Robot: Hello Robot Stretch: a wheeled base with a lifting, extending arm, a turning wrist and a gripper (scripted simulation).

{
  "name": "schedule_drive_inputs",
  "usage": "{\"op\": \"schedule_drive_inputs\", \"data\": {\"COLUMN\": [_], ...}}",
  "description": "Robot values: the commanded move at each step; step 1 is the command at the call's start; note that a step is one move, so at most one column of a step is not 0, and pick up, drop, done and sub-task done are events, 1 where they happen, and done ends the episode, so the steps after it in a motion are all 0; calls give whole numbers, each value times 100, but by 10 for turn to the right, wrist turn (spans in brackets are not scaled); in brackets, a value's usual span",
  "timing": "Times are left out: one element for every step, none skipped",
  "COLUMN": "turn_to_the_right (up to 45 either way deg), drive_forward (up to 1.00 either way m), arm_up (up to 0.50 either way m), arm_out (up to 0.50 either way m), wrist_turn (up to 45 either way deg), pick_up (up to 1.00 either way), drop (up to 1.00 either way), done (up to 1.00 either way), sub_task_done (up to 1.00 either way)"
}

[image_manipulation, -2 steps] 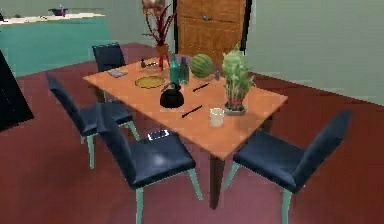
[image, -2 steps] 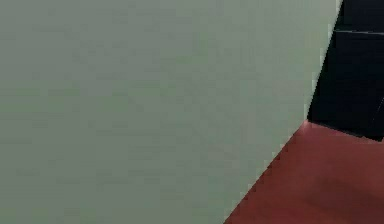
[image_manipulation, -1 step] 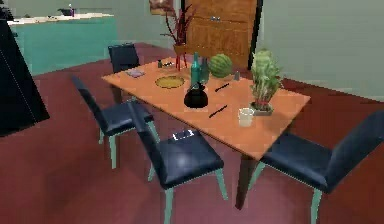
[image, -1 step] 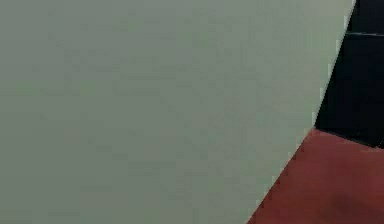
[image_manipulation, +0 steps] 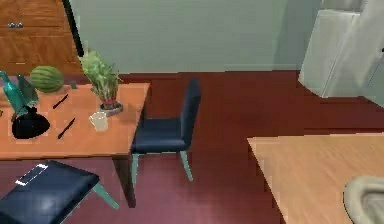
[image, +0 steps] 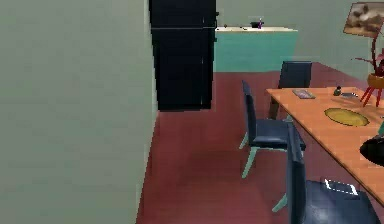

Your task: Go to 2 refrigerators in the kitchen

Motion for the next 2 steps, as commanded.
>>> {"op": "schedule_drive_inputs", "data": {"turn_to_the_right": [0, 0], "drive_forward": [100, 95], "arm_up": [0, 0], "arm_out": [0, 0], "wrist_turn": [0, 0], "pick_up": [0, 0], "drop": [0, 0], "done": [0, 0], "sub_task_done": [0, 0]}}
